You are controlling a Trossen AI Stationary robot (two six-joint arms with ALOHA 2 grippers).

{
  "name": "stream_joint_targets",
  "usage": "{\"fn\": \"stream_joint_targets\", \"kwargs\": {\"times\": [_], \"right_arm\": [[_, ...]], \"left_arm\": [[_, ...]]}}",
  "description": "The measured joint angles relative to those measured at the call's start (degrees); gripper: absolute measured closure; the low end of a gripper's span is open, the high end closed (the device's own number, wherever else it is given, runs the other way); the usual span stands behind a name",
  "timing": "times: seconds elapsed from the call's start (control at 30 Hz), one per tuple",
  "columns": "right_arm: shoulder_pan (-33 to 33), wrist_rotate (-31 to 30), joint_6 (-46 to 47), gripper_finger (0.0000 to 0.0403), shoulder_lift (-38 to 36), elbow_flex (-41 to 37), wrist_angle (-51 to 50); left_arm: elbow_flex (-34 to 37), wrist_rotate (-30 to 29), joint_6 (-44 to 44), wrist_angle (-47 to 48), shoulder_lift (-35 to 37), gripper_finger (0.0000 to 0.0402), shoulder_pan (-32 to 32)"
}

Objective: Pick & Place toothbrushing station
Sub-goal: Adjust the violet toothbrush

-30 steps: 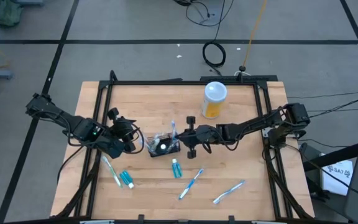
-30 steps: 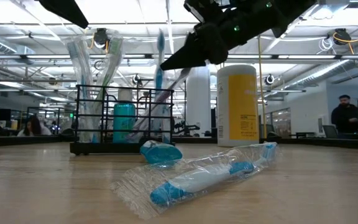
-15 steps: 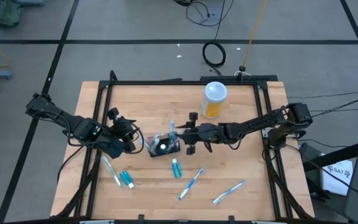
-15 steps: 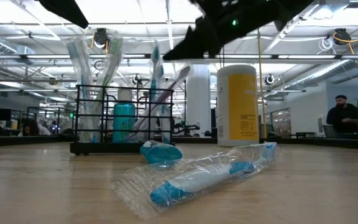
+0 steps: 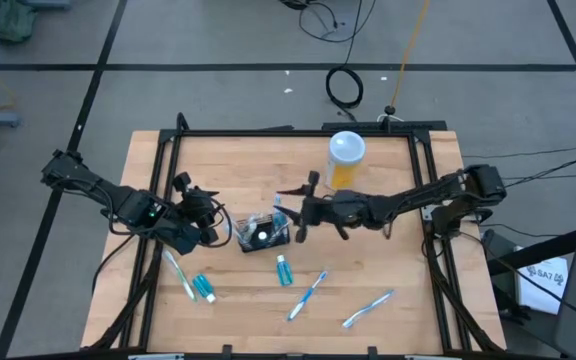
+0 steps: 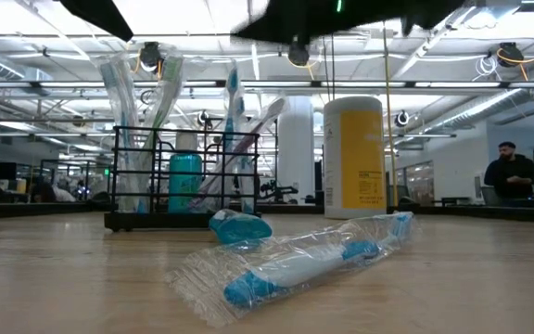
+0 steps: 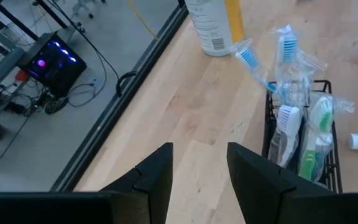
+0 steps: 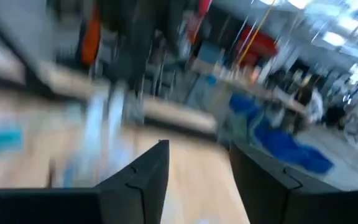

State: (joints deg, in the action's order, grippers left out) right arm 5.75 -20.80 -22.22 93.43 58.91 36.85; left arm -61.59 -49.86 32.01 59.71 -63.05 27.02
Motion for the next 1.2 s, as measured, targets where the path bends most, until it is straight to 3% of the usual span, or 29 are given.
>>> {"fn": "stream_joint_targets", "kwargs": {"times": [0.3, 0.43, 0.6, 0.7, 0.97, 1.2], "right_arm": [[-2.3, 3.0, 1.0, 0.0244, 7.7, -0.1, -0.9], [-1.4, 2.1, -1.1, 0.0244, 6.7, -0.1, -1.2], [1.4, -4.1, 1.9, 0.0243, 1.9, 0.0, -2.7], [2.6, -9.4, 10.3, 0.0243, -0.9, -0.5, -7.0], [4.2, -10.4, 42.7, 0.0243, -3.3, -0.5, -22.4], [6.4, -10.5, 52.5, 0.0243, -3.3, -0.5, -28.6]], "left_arm": [[0.0, 0.1, -0.2, -0.2, 0.0, 0.0243, 0.0], [0.0, 0.2, -0.2, -0.1, 0.0, 0.0243, 0.0], [0.0, 0.3, -0.2, 0.0, 0.0, 0.0243, 0.0], [0.0, 0.3, -0.2, 0.0, 0.0, 0.0243, 0.0], [0.0, 0.8, 1.3, 0.0, 0.0, 0.0243, 0.0], [0.0, 0.8, 1.3, 0.1, 0.0, 0.0243, 0.0]]}}
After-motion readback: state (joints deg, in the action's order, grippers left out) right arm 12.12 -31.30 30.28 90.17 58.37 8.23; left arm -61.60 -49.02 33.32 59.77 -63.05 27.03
